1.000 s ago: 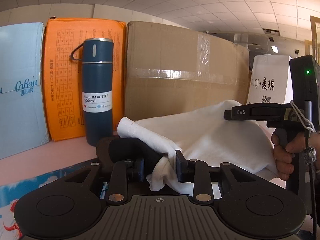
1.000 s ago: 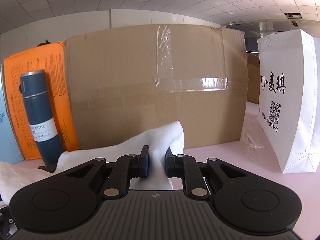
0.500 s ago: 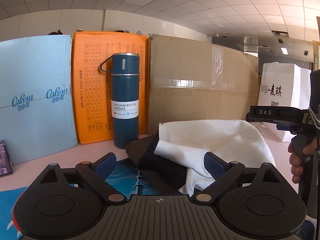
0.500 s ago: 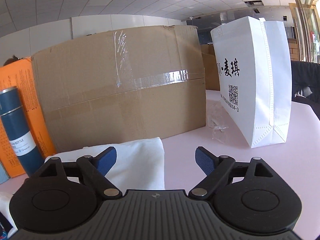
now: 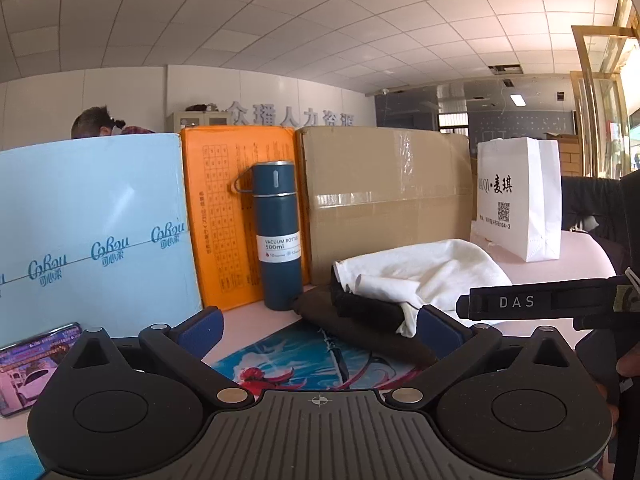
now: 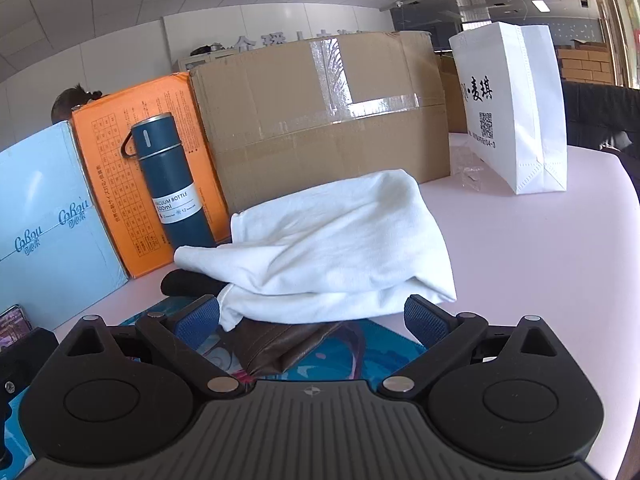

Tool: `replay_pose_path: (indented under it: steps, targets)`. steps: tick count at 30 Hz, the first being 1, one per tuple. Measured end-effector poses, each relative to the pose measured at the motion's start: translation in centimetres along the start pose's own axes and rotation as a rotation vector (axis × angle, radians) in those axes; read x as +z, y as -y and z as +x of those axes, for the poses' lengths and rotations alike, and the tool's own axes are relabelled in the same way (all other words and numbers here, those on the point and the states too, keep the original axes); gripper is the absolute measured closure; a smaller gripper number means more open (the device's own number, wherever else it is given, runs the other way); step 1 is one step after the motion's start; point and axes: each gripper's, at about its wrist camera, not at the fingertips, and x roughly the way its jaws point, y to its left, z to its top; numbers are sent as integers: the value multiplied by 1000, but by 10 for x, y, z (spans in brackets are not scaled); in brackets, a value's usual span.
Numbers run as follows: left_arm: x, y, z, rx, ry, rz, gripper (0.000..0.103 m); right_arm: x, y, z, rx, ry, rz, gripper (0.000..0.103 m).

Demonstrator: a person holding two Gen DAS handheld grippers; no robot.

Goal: Fold clothes

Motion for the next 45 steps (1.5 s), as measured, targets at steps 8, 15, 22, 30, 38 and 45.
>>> replay_pose_path:
  steps: [8, 15, 22, 30, 38, 45]
  targets:
    - [-28, -41, -9, -15, 46, -109, 0, -52, -49, -27, -173, 71, 24, 1]
    - [-38, -40, 8, -44, -92, -33, 0, -62, -68, -30, -330, 89, -13, 0]
    - [-40, -52, 9, -27, -61, -120, 0, -63, -68, -26, -381, 64, -18, 0]
    - [-41, -35, 16, 8, -90, -19, 0, -63, -70, -20, -365, 33, -28, 0]
    - [-42, -21, 10, 14, -65, 70, 0, -62, -68, -12, -347, -20, -16, 0]
    - [-41, -22, 11, 11, -69, 66, 0, -62, -67, -9, -345, -39, -10, 0]
